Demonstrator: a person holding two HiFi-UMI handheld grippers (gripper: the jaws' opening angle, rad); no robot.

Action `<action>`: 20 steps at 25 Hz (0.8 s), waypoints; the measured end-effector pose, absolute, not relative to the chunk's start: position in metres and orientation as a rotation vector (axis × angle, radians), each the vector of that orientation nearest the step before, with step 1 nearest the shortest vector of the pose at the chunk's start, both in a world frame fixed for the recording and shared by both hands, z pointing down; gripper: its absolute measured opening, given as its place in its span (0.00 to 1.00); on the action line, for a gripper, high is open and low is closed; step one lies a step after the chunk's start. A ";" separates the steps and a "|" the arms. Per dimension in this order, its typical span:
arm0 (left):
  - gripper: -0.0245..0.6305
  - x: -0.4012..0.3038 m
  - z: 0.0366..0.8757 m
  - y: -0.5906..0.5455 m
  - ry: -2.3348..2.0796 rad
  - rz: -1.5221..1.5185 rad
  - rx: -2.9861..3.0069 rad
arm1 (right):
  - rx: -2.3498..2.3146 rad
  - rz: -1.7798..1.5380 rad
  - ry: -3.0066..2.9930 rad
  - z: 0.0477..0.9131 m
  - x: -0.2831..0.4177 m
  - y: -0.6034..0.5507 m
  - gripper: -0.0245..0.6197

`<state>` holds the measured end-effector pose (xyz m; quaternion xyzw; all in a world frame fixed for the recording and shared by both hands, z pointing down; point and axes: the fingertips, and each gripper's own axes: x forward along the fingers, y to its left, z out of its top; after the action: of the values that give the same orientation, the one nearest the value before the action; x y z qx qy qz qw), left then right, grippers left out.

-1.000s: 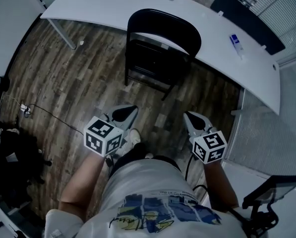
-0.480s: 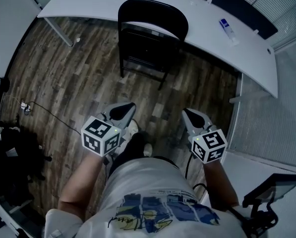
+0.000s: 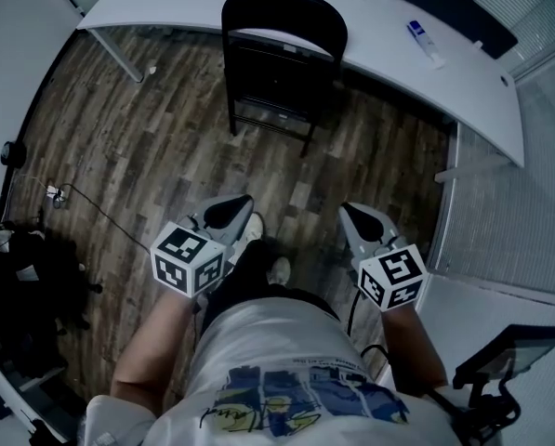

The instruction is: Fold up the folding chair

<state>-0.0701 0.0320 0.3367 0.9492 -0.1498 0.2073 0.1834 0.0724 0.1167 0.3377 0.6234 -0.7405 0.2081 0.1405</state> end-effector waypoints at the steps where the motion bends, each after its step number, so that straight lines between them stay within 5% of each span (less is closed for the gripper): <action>1: 0.04 -0.073 0.335 0.034 -0.428 0.587 2.678 | 1.796 0.597 -2.144 0.336 0.069 0.119 0.04; 20: 0.04 -0.163 0.317 0.031 -0.276 0.571 2.743 | 1.954 0.566 -2.029 0.318 -0.030 0.132 0.04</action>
<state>-0.1632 0.0312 0.3170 0.9613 -0.0966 0.2002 0.1626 -0.0298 0.1320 0.3184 0.6740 -0.6998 0.1953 0.1337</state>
